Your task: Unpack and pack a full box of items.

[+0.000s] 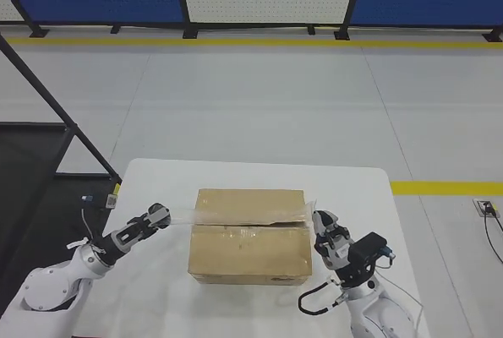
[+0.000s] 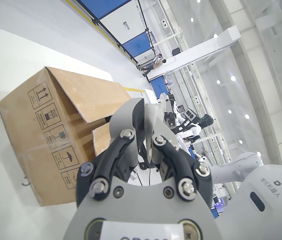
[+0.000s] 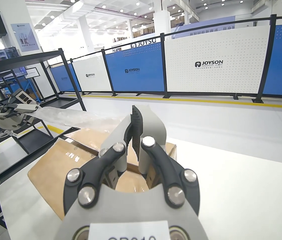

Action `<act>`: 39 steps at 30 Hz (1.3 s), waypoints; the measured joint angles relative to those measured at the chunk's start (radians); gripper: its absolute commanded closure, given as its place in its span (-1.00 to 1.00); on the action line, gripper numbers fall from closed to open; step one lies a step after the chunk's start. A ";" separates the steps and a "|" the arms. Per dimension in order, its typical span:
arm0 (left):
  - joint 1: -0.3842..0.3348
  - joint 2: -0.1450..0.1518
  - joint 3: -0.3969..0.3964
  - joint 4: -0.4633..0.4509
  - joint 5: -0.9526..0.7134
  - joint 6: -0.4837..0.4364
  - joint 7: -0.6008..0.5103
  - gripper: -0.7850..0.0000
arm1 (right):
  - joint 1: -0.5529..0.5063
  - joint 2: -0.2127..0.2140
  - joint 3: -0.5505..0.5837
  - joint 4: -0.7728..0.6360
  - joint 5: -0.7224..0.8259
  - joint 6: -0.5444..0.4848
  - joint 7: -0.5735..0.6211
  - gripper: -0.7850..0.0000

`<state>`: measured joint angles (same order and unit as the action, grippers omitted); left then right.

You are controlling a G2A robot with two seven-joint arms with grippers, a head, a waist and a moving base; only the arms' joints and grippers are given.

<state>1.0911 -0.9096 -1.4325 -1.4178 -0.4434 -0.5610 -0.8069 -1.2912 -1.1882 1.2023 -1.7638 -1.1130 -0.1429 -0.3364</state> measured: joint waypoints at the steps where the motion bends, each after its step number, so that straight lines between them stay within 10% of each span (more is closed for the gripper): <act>1: 0.000 -0.001 0.002 0.002 0.001 0.004 0.000 1.00 | 0.000 -0.001 -0.001 0.001 0.000 0.005 0.010 1.00; 39: -0.047 -0.041 0.099 0.108 0.110 0.043 0.081 1.00 | 0.051 -0.044 -0.051 0.046 -0.256 0.211 0.145 1.00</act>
<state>1.0441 -0.9502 -1.3340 -1.3100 -0.3336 -0.5184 -0.7264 -1.2404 -1.2320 1.1517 -1.7178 -1.3690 0.0679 -0.1917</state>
